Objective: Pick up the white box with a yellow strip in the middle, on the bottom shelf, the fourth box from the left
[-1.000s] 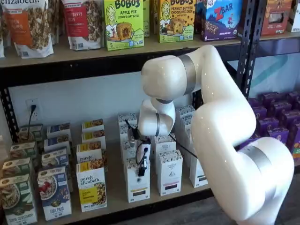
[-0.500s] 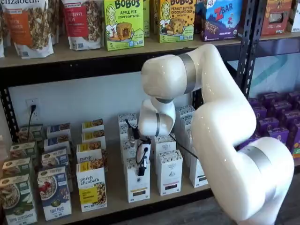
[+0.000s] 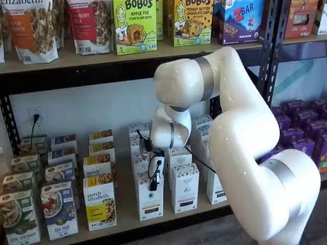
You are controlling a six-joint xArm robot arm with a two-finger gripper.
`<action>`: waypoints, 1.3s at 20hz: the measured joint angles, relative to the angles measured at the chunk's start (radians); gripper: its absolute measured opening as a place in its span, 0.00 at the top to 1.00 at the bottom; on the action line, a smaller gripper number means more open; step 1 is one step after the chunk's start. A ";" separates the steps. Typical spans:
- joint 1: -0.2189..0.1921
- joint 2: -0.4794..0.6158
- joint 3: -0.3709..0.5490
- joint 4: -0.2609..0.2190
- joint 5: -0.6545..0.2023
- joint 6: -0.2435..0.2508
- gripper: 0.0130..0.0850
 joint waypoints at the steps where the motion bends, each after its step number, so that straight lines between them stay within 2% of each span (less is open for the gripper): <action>1: 0.001 -0.002 0.003 0.003 -0.002 -0.002 0.44; 4: 0.006 -0.015 0.023 0.026 -0.004 -0.018 0.44; 8: 0.014 -0.035 0.057 0.032 -0.011 -0.019 0.44; 15: 0.039 -0.085 0.150 0.075 -0.046 -0.042 0.44; 23: 0.065 -0.229 0.353 0.168 -0.096 -0.113 0.44; 26: 0.071 -0.284 0.418 0.183 -0.106 -0.123 0.44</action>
